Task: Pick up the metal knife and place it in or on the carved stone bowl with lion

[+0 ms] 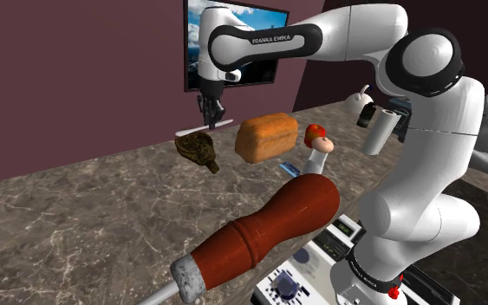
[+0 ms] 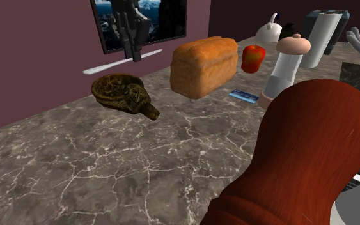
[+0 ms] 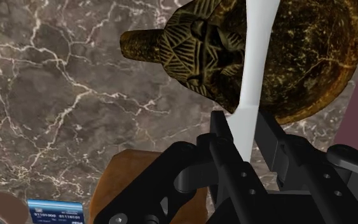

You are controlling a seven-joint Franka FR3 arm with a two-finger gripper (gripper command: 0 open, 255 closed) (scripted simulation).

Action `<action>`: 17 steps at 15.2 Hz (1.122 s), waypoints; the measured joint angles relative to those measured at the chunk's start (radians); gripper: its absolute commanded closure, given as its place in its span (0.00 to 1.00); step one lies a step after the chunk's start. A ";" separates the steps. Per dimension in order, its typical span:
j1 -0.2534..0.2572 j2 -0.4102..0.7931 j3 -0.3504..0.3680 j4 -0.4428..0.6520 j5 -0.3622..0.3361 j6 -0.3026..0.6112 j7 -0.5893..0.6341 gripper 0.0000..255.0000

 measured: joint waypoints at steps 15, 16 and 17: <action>0.001 0.018 -0.013 -0.049 -0.020 0.059 0.012 0.00; 0.001 0.018 -0.013 -0.049 -0.020 0.059 0.012 0.00; 0.001 0.018 -0.013 -0.049 -0.020 0.059 0.012 0.00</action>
